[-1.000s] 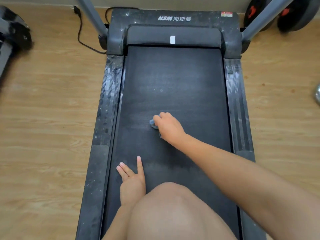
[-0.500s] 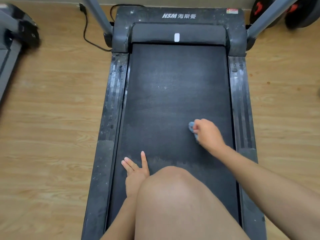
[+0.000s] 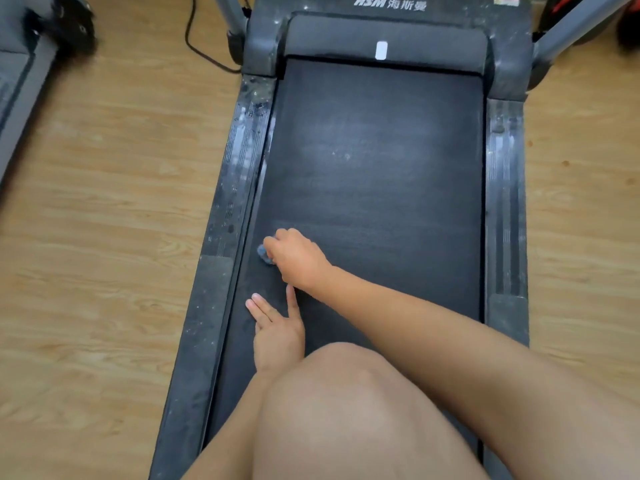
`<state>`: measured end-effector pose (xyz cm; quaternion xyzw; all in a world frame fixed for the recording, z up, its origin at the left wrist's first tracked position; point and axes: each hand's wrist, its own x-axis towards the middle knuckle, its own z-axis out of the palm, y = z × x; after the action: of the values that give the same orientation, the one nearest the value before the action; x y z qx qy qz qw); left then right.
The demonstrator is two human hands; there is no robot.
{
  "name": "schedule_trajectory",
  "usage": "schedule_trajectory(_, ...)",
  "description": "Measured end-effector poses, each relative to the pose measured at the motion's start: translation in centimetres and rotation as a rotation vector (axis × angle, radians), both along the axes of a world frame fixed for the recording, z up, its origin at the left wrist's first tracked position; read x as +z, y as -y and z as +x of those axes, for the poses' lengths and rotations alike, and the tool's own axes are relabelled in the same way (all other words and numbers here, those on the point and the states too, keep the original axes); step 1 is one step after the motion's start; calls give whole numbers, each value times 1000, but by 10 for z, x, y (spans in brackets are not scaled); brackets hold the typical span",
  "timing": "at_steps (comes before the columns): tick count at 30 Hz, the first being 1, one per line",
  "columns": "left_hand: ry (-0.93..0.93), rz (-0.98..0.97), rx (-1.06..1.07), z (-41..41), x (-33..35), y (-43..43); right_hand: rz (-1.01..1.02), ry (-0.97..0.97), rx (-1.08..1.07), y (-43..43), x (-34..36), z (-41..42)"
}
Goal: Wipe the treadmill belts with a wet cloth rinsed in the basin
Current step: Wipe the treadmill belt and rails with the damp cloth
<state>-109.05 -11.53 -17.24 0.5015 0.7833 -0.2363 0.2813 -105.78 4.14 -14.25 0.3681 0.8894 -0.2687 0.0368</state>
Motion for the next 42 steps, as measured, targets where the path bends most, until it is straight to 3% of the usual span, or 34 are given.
schedule_trajectory(3, 6, -13, 37, -5, -6, 0, 63, 19, -10, 9, -3, 92)
schedule_trajectory(8, -16, -43, 85, -3, -14, 0, 208, 230, -429, 4, 11, 288)
schedule_trajectory(11, 2, -1, 47, -9, -11, 9, 214, 297, -492, 8, 17, 323)
schedule_trajectory(16, 60, 106, -60, -15, 12, 18, 92, 199, -671, 23, 16, 279)
schedule_trajectory(25, 199, 107, 42, -21, 35, 15, -86, -43, -181, 26, 5, 2)
schedule_trajectory(29, 171, 55, 16, -24, 30, 19, -70, -16, -88, 28, 5, -37)
schedule_trajectory(35, 105, -44, 32, -25, 19, 12, 24, 87, -9, 36, 4, 90)
schedule_trajectory(42, 44, 3, 39, -19, 2, 19, 140, 355, -250, 42, 13, 329)
